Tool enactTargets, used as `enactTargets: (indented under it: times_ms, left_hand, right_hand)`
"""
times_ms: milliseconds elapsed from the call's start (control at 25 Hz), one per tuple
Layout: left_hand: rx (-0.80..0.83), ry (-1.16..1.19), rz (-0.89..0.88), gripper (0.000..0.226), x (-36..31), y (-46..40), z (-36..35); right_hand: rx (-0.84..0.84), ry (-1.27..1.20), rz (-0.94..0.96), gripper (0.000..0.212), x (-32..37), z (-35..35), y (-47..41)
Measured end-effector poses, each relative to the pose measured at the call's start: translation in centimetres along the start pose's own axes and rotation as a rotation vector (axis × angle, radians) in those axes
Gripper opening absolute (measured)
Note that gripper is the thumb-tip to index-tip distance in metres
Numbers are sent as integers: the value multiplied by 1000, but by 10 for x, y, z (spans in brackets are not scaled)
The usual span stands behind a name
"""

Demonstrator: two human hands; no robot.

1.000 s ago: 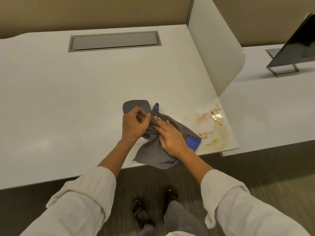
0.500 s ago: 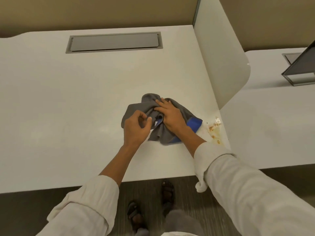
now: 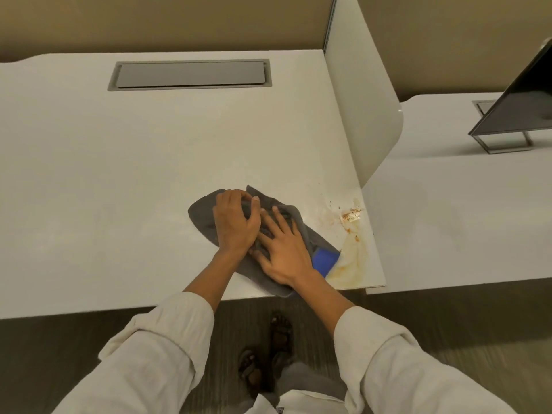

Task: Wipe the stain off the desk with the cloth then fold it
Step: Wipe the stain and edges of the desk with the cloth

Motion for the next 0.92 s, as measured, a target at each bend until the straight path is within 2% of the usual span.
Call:
enactTargets:
  times_ms: [120, 280, 480, 720, 840, 920]
  left_hand:
    - [44, 41, -27, 18, -14, 13, -13]
    - [61, 77, -37, 19, -19, 20, -21]
    - [43, 17, -35, 20, -16, -2, -27]
    - [87, -48, -13, 21, -14, -46, -56]
    - [84, -51, 19, 24, -12, -69, -64]
    - [74, -52, 37, 27, -10, -80, -65]
  right_hand:
    - [-40, 97, -140, 50, -29, 10, 30]
    - [-54, 80, -235, 50, -44, 18, 30]
    - [-112, 48, -333, 48, -77, 34, 9]
    - [-130, 132, -472, 52, -138, 55, -37]
    - [-90, 174, -477, 54, -159, 59, -71]
    - [-55, 189, -409, 53, -160, 56, -101]
Point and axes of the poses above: each hand's wrist, its own y-axis away from the middle knuckle, its own z-axis out of the back of the hand, x = y × z, the point moved 10 cm from there along -y, towards the middle knuckle, and after that the axes turned 8 degrees about -y, right-handed, at the moved point
